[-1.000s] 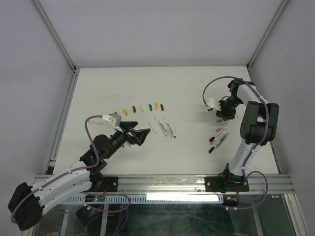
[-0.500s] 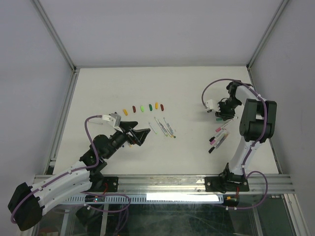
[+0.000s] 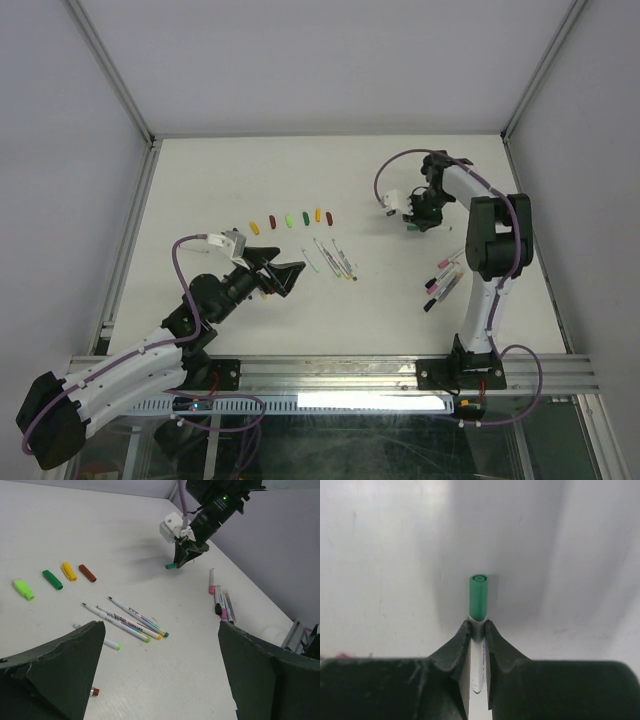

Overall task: Open the pen caps
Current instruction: Move the pen to the center of the board.

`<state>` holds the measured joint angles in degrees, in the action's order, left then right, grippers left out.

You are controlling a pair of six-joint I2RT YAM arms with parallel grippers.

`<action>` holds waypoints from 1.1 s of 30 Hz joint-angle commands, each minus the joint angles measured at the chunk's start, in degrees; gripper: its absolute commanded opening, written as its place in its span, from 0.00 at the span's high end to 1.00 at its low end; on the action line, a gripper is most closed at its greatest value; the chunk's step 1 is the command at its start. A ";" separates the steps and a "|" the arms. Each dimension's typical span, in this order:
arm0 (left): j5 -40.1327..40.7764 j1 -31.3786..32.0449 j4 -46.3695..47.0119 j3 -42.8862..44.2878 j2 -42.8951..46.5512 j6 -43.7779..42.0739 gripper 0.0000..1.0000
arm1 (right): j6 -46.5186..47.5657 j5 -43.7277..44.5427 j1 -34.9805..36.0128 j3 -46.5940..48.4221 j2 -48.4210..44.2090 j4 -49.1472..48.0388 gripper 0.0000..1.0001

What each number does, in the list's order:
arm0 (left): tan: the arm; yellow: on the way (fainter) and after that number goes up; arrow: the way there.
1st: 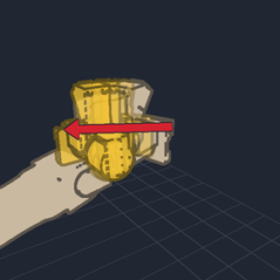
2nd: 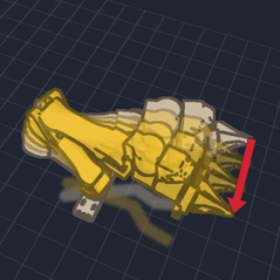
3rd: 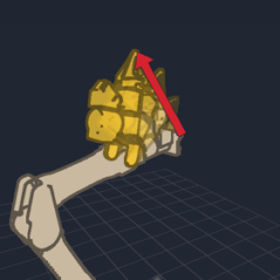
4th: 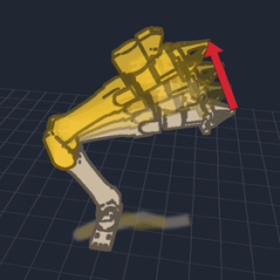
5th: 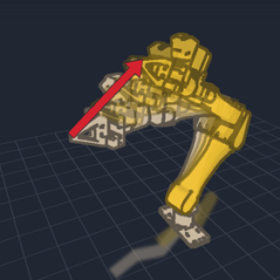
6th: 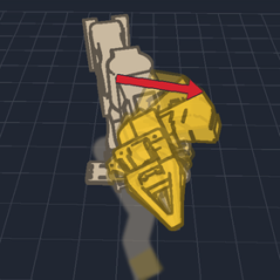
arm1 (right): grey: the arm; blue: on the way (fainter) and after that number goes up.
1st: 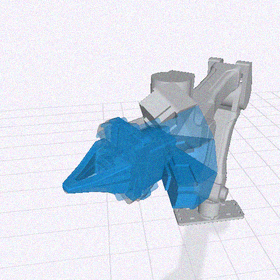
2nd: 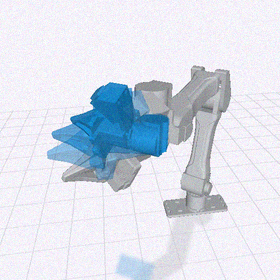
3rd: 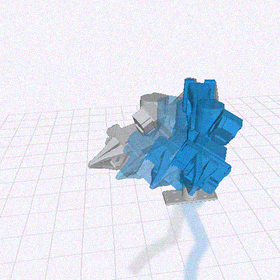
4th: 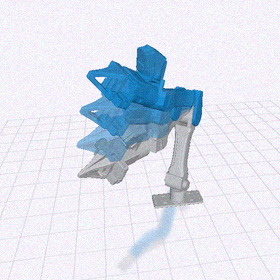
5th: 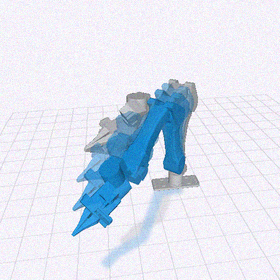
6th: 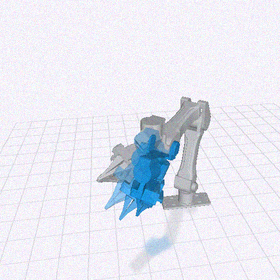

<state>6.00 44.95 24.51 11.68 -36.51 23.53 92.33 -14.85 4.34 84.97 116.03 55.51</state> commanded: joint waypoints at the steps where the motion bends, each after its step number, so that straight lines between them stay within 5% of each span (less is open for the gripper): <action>1: 1.47 -0.11 0.70 0.37 1.85 0.37 0.01 | -12.29 -4.69 6.56 2.02 2.33 -3.57 0.98; 6: 2.04 -0.07 0.19 0.18 2.93 0.46 0.01 | -25.44 -4.74 12.89 2.25 2.67 -6.88 0.96; 10: 1.82 -0.08 0.38 0.26 2.64 0.55 0.01 | -32.19 -5.30 13.78 2.85 2.73 -6.75 0.82; 18: 1.05 -0.10 1.00 0.18 2.50 1.32 0.01 | -32.70 -2.69 10.70 1.50 1.81 -4.15 0.65; 33: -1.69 -0.12 11.25 -1.68 -3.49 7.73 0.01 | -34.21 2.44 9.02 -7.12 -1.23 -9.70 0.68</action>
<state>5.89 44.95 27.83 10.61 -38.30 27.75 60.07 -15.42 13.26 82.13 114.67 46.39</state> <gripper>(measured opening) 0.990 0.331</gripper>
